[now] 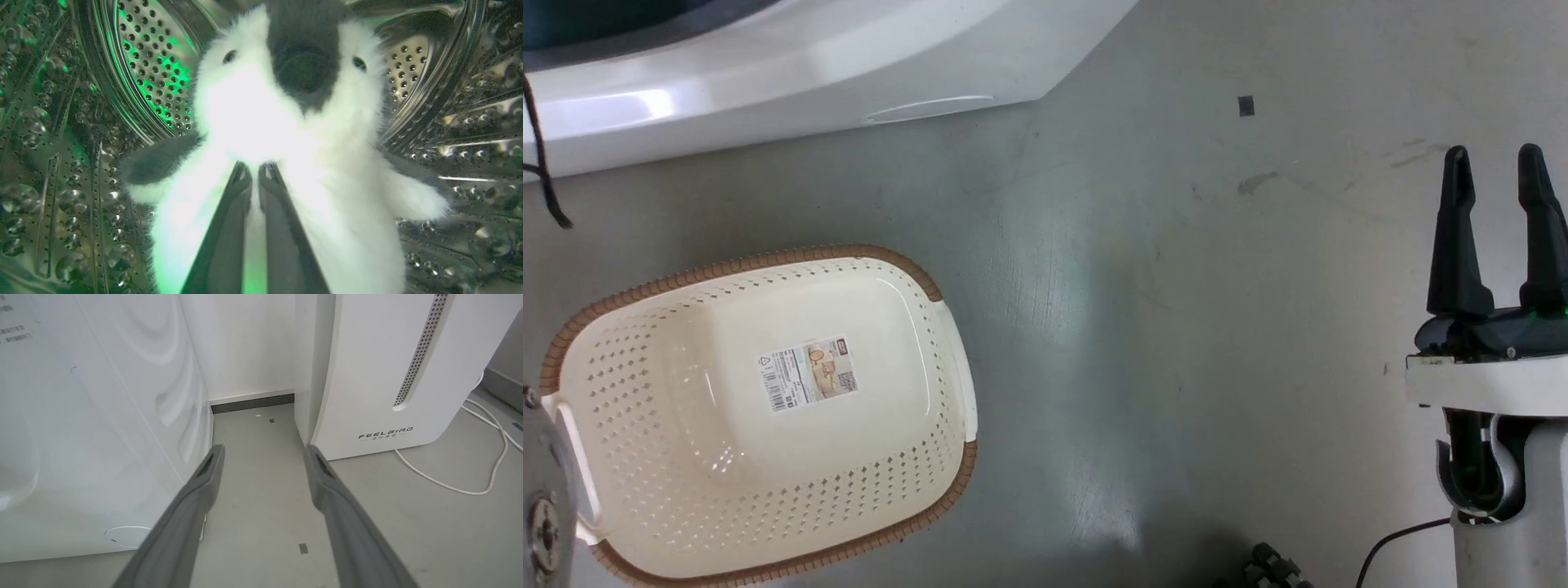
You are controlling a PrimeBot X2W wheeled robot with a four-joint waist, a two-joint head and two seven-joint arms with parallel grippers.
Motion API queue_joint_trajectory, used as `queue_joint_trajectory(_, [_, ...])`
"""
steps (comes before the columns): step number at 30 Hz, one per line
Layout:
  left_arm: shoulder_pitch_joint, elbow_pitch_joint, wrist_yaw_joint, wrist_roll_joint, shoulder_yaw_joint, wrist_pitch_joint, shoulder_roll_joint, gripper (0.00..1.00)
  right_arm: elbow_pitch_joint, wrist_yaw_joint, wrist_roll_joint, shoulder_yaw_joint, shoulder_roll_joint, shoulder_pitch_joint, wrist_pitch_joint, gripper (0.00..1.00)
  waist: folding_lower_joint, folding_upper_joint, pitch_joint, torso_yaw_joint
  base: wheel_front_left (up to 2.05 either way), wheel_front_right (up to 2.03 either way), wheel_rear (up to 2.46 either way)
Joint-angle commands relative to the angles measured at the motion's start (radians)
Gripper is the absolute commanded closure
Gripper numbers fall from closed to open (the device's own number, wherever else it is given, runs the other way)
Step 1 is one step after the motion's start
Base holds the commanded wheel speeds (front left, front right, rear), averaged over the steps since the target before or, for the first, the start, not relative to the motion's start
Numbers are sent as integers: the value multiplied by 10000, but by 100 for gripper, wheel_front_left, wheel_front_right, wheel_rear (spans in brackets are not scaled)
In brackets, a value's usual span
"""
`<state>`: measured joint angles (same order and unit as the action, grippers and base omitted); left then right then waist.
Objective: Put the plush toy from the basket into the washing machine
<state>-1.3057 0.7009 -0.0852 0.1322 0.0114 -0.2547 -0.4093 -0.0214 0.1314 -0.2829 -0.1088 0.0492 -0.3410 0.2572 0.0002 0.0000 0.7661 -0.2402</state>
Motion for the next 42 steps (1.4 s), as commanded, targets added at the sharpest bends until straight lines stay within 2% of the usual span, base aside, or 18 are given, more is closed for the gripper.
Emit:
queue_joint_trajectory(1, [-380,-28,-16,-82,21,-70,-69,100,-49,-7,-31,17,10,-180,46,0,-2,0,98,-27,0,0,0])
queue_joint_trajectory(5, [-696,162,58,-228,-125,-70,-55,100,-35,-7,-32,0,10,-245,46,0,-2,0,208,-24,0,0,0])
queue_joint_trajectory(6, [-744,230,63,-234,-134,-70,-38,95,-29,-7,-33,0,10,-262,46,0,-2,0,221,-23,0,0,0])
queue_joint_trajectory(7, [-783,276,-5,-272,-133,-70,-38,14,-24,-7,-34,8,10,-277,46,0,-2,0,229,-23,0,0,0])
queue_joint_trajectory(8, [-785,300,-39,-320,-151,-70,-48,0,-20,-7,-39,21,10,-294,46,0,-2,0,232,-27,0,0,0])
queue_joint_trajectory(13, [-689,806,175,-213,-148,-70,-24,0,-12,-7,-68,60,10,-325,46,0,-2,0,169,-19,0,0,0])
queue_joint_trajectory(21, [-201,987,277,-64,27,-70,50,0,98,-7,31,53,10,-241,46,0,-2,0,-212,58,0,0,0])
queue_joint_trajectory(28, [846,801,317,25,195,-70,315,0,195,-7,214,87,10,61,46,0,-2,0,-965,289,0,0,0])
queue_joint_trajectory(42, [3215,540,757,-37,172,-70,914,0,534,-7,631,81,10,877,46,0,-2,0,-2910,781,0,0,0])
